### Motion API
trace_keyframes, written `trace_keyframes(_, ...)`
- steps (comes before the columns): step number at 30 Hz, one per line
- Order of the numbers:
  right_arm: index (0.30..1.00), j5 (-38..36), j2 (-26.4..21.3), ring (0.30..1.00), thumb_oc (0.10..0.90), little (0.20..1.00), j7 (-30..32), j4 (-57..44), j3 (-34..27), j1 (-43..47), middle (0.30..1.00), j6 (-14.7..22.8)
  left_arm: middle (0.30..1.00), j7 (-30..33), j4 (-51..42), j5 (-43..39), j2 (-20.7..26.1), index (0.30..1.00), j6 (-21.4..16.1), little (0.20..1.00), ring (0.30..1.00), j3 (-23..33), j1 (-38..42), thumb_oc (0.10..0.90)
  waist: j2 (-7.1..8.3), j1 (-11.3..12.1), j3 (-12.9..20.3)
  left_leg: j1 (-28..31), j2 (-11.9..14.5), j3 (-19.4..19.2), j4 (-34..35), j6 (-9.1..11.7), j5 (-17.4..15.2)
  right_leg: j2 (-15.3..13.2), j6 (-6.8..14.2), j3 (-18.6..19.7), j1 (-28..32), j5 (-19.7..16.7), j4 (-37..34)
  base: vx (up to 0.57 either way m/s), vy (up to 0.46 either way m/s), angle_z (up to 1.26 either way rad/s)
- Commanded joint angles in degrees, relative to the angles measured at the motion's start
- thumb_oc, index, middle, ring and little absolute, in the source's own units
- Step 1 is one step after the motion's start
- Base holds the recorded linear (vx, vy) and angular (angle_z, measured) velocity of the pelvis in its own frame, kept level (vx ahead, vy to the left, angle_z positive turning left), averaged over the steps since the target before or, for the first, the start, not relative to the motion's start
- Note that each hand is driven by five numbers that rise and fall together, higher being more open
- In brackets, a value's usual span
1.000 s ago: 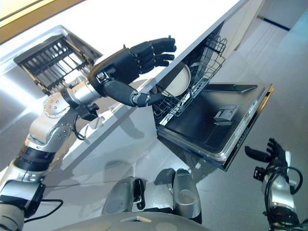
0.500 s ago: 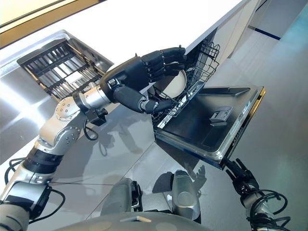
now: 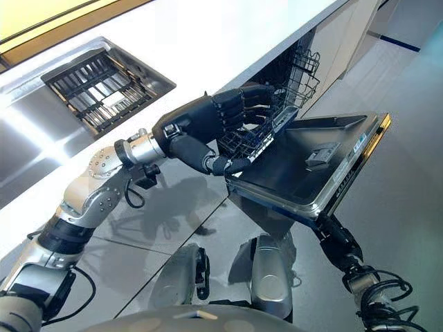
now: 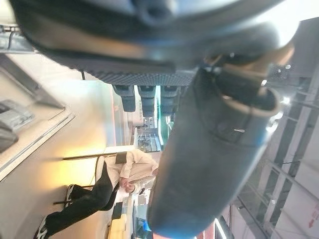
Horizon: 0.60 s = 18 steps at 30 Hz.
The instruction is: Pick up plates and place into dishwasher.
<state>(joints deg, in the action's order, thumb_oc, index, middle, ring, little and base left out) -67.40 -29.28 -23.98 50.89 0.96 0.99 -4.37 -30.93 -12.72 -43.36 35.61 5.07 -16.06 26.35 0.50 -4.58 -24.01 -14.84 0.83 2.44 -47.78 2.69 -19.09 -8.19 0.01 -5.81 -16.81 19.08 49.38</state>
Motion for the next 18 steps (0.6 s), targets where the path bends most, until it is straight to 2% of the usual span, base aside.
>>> trace_keyframes(1,0.900,-0.06,6.85,0.900,0.800,0.900,-11.47,-18.99,6.17,15.94,0.900,2.62,0.900,-0.87,-4.32,-4.22,-3.26,0.900,-6.65,0.900,0.900,1.52,2.08,0.800,-0.88,3.65,1.89,1.20,-0.54,-1.78,-3.39,-5.05,-1.66,1.46,-1.85,-0.22,4.63,-2.27,1.43,0.00,0.000,0.00)
trace_keyframes(4,0.900,0.15,6.88,0.900,0.800,0.900,-10.54,-22.59,5.42,20.67,0.900,4.44,0.900,0.02,-2.96,-3.73,-3.77,0.900,-5.97,0.900,0.900,1.82,3.33,0.800,-0.56,3.81,2.17,1.01,-0.50,-1.71,-3.54,-4.84,-1.51,1.45,-1.75,-0.27,4.75,-2.13,1.51,0.01,-0.006,-0.06)
trace_keyframes(8,0.900,0.79,6.61,0.900,0.800,0.900,-9.62,-24.64,4.91,26.12,0.900,4.92,0.900,1.00,-1.50,-3.72,-4.14,0.900,-5.03,0.900,0.900,2.11,5.58,0.800,0.05,4.39,2.86,0.65,-0.66,-1.41,-3.75,-4.64,-1.38,1.43,-1.62,-0.43,5.01,-1.92,1.44,0.01,-0.026,-0.08)
trace_keyframes(18,0.900,-0.43,7.67,0.900,0.800,0.900,-8.50,-22.80,5.72,32.42,0.900,5.84,0.900,-0.01,0.68,-3.97,-5.49,0.900,-6.28,0.900,0.900,1.14,9.14,0.800,0.75,5.71,3.95,1.08,-0.36,-1.02,-3.88,-4.34,-1.44,1.09,-1.86,-1.33,7.15,-2.03,-0.10,0.01,-0.027,0.09)
